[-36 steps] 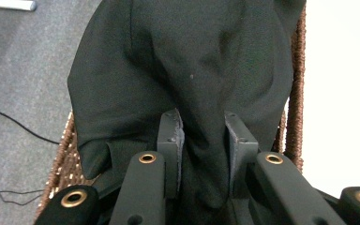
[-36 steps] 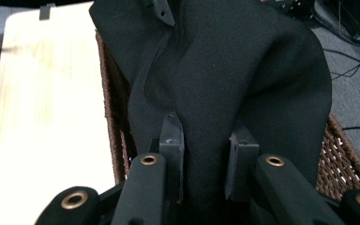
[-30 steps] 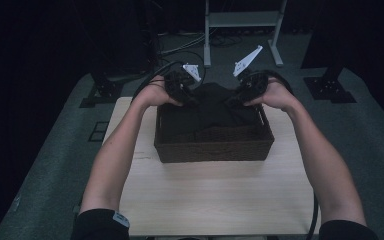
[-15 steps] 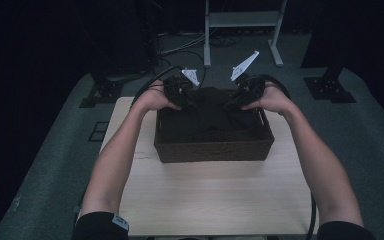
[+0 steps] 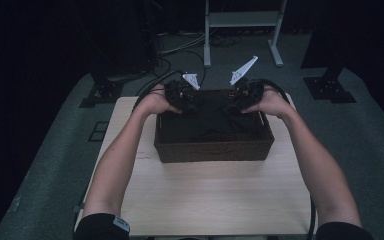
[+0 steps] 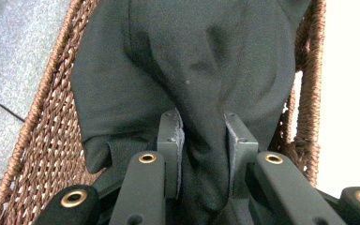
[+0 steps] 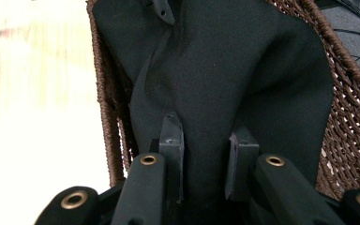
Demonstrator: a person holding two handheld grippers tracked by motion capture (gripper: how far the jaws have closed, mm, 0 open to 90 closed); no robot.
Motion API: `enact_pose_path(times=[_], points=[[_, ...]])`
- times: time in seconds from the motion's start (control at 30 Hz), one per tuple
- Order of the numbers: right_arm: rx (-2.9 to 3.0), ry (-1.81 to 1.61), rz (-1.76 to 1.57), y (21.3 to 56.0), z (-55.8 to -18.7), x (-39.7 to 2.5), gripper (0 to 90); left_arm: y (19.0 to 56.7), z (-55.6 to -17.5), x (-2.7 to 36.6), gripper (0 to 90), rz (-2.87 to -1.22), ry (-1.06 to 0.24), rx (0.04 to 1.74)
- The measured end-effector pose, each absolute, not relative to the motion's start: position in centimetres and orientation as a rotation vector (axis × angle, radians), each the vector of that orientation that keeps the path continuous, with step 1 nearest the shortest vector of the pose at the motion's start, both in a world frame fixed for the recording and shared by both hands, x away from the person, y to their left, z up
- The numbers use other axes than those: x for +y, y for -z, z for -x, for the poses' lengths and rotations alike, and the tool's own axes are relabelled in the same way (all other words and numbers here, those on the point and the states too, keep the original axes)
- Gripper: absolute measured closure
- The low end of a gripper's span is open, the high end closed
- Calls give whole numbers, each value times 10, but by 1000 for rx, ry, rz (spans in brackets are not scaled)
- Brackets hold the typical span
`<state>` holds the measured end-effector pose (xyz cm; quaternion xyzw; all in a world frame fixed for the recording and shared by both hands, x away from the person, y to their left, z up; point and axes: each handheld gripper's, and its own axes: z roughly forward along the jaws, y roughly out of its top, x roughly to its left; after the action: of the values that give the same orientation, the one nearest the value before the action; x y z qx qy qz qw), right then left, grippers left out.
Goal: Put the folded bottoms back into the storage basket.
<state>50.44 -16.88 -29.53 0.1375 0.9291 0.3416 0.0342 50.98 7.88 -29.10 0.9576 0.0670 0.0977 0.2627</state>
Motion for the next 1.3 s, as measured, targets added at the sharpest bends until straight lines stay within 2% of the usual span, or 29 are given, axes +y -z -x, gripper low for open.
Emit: enact_pose_path(times=[1.3], points=[[2891, -1012, -458, 324, -509, -171, 720, 326, -511, 73, 721, -2586, -244, 238]])
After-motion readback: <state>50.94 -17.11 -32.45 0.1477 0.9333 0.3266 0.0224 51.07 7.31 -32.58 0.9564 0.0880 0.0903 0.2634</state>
